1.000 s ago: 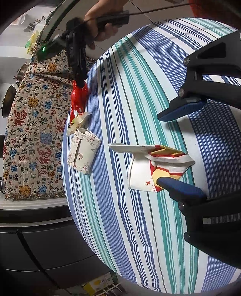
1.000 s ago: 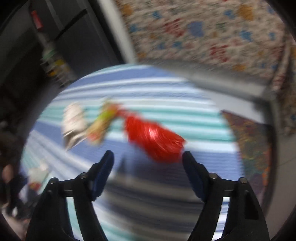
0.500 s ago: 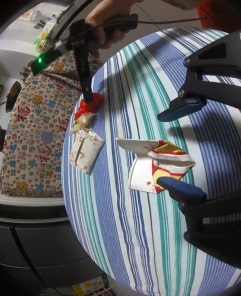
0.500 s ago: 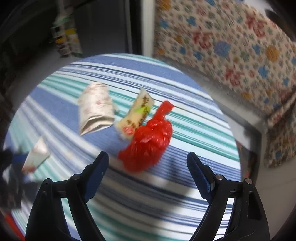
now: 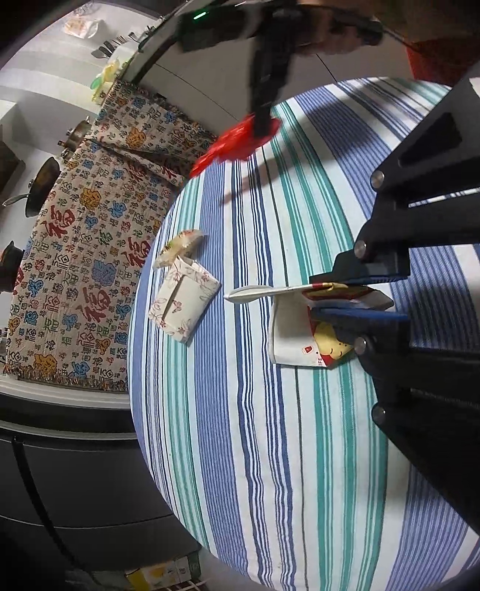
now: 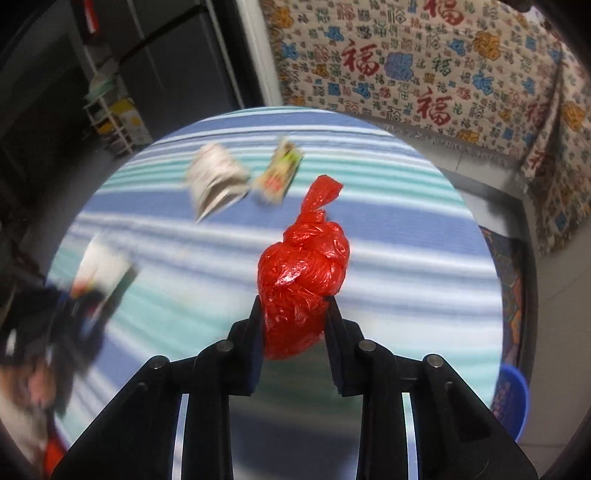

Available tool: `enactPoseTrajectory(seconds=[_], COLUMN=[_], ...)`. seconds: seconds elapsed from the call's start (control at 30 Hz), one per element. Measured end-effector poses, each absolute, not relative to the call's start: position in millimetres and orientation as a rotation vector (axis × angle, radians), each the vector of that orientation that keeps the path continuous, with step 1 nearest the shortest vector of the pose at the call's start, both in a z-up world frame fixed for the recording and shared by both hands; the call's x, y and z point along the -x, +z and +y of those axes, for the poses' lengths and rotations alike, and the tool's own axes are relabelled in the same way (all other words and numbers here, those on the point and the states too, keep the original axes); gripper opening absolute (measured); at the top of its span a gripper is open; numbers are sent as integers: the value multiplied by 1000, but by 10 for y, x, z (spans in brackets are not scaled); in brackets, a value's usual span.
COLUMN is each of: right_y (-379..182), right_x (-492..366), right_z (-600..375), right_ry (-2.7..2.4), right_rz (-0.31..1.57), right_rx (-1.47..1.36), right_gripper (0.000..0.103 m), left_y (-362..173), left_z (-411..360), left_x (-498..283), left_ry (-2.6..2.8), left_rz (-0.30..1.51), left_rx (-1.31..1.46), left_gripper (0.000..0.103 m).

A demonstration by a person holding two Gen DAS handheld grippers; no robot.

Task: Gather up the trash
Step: 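Carry the paper cup and red bag to the blue basket and release both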

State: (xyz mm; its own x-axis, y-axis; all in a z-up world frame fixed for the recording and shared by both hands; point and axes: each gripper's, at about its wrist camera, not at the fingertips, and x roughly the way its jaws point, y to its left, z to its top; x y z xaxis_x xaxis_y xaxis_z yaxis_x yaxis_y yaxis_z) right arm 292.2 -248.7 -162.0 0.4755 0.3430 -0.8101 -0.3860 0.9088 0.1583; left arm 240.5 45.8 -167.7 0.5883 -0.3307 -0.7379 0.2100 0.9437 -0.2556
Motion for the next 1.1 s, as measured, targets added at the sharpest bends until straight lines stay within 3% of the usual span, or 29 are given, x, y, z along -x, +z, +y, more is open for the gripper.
enactPoseTrajectory(seconds=[0.23, 0.73, 1.1], right_y=[-1689, -1619, -1246], right_x=[-2255, -2090, -2043], right_z=[-2601, -2829, -4083], right_ry=[470, 477, 235], right_rz=[923, 893, 854], right_rx=[-37, -31, -128], right_gripper=[29, 29, 29], left_y=[-1564, -1327, -1111], left_z=[270, -401, -1538], left_x=[-2210, -2008, -2041], left_ry=[-348, -413, -615], left_rz=[870, 877, 891], left_rx=[152, 97, 64], left_gripper=[11, 11, 11])
